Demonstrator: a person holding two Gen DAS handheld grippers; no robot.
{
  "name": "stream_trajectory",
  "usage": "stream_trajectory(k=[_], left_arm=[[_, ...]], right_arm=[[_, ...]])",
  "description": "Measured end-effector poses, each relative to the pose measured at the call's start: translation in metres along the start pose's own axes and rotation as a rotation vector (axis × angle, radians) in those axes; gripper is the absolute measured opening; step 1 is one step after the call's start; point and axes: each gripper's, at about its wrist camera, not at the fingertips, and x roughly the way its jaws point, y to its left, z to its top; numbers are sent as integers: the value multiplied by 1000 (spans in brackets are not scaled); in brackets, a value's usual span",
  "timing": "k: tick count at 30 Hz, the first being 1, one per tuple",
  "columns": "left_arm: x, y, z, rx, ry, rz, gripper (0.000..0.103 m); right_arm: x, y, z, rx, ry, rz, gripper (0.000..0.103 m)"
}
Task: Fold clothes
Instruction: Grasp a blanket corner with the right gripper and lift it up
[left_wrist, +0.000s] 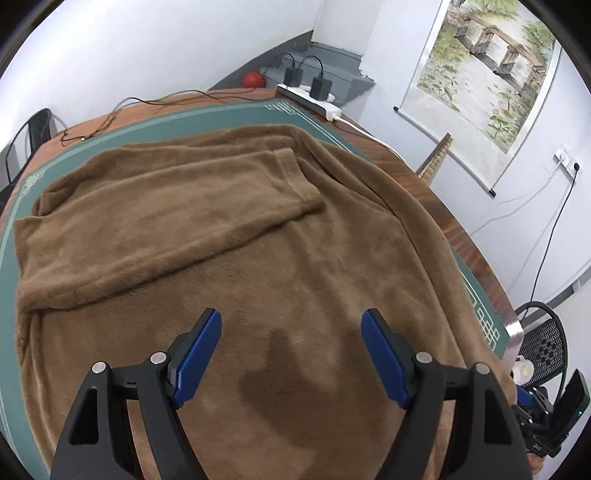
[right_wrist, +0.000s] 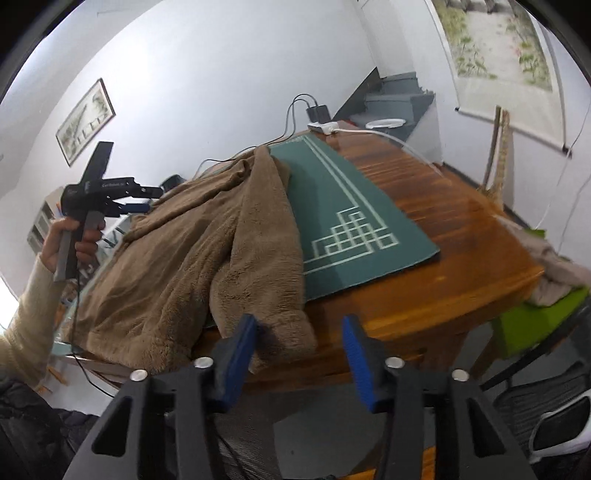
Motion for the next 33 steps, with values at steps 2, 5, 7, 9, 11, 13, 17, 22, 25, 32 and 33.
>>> stream_trajectory(k=[2,5,7,9,11,13,17,22,25,32,33], left_arm=[[1,-2,-1,6,3,6,81],[3,0,-1,0,8,11,81],[5,4,-1,-10,15,14,81],[8,8,-1,-22,23,16,81],[12,13,-2,-32,31,15,81],[15,16,-2,-41,38,11,81],[19,22,-2,-46,39,8,81],[20,31,0,-66,38,2,81],[18,40,-1,-86,33,-8,81],[8,66,-4,-134,4,-24,81],[7,70,-4,-142,0,-27,81]], right_arm=[[5,5,1,-12,3,27,42],[16,15,0,-43,17,51,39],[22,19,-1,-51,26,64,38],[28,21,-2,-50,33,76,38],[34,23,-4,-53,44,78,38],[33,29,-3,-72,44,60,35],[22,31,10,-50,5,91,23],[-9,10,50,84,-103,211,21],[-21,-2,81,170,-168,279,18],[-62,-12,154,284,-390,367,18],[-66,-10,162,283,-416,364,18]])
